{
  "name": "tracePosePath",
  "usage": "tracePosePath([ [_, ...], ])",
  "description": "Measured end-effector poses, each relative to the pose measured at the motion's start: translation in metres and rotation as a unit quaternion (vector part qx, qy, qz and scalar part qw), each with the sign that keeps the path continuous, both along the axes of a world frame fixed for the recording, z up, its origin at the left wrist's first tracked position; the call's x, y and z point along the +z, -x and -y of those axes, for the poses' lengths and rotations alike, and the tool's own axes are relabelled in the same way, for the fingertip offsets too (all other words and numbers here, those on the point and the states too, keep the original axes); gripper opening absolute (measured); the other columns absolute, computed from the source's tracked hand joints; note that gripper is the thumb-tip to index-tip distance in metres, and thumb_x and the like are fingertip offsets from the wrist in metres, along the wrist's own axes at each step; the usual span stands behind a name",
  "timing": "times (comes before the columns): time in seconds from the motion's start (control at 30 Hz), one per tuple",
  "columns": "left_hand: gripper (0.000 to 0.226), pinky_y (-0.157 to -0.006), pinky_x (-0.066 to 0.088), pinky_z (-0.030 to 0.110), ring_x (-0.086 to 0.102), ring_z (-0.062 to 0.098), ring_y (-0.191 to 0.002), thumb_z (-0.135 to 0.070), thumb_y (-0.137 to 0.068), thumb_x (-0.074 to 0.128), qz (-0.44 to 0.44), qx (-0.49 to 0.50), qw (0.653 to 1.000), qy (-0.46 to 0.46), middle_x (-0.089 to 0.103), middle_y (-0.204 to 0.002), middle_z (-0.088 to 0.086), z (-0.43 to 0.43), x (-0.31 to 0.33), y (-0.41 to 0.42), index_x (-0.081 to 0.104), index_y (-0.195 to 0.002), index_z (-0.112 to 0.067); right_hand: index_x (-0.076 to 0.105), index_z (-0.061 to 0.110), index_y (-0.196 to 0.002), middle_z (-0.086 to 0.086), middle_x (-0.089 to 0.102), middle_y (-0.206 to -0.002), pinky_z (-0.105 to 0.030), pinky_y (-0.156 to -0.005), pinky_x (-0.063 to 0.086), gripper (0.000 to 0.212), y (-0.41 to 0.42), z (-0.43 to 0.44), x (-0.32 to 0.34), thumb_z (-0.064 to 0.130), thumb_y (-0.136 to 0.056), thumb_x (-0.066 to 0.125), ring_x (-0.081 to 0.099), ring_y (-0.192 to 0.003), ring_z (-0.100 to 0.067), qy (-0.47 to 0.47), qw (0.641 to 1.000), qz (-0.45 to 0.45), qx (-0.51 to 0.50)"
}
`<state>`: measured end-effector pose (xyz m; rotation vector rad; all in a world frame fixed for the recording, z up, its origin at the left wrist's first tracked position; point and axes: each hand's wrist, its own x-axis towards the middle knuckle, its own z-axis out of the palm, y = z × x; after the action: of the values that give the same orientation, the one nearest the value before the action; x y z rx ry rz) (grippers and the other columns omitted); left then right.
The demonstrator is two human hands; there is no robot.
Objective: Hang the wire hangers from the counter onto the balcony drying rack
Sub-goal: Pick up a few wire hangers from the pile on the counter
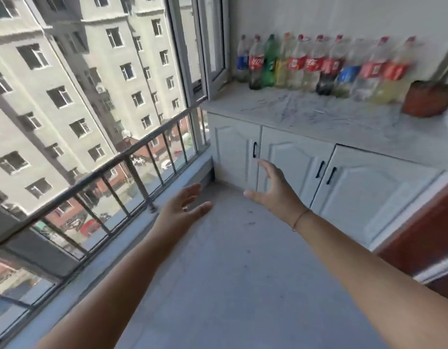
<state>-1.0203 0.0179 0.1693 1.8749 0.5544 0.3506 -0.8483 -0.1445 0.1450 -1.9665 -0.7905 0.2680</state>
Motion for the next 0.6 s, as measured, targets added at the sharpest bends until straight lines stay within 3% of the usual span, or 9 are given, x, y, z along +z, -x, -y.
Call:
tracePosePath([
  [0.23, 0.055, -0.105, 0.038, 0.03, 0.05, 0.009, -0.123, -0.025, -0.08, 0.071, 0.006, -0.104, 0.994, 0.011, 0.056, -0.131, -0.006, -0.004, -0.004, -0.129, 0.051, -0.132, -0.022, 0.023, 0.023, -0.145, 0.0, 0.027, -0.149, -0.031, -0.113, 0.024, 0.081, -0.082, 0.034, -0.002, 0.03, -0.079, 0.07, 0.026, -0.138, -0.015, -0.01, 0.993, -0.021, -0.116],
  [0.4, 0.049, -0.106, 0.039, 0.035, 0.051, 0.009, -0.12, -0.026, -0.081, 0.071, 0.018, -0.17, 0.985, 0.028, 0.057, -0.127, -0.008, -0.013, 0.002, -0.224, 0.053, -0.127, -0.027, 0.033, 0.019, -0.14, -0.002, 0.04, -0.141, -0.02, -0.097, 0.031, 0.069, -0.147, 0.044, 0.009, 0.02, -0.081, 0.069, 0.042, -0.127, -0.014, -0.037, 0.975, -0.029, -0.215],
  [0.6, 0.04, -0.096, 0.042, 0.028, 0.055, 0.01, -0.114, -0.022, -0.082, 0.069, 0.018, -0.216, 0.976, 0.024, 0.06, -0.121, -0.006, -0.021, 0.009, -0.327, 0.056, -0.12, -0.025, 0.049, 0.019, -0.125, 0.002, 0.056, -0.118, -0.029, -0.097, 0.043, 0.049, -0.211, 0.055, 0.01, 0.019, -0.08, 0.069, 0.055, -0.111, -0.014, -0.068, 0.948, -0.042, -0.309],
])
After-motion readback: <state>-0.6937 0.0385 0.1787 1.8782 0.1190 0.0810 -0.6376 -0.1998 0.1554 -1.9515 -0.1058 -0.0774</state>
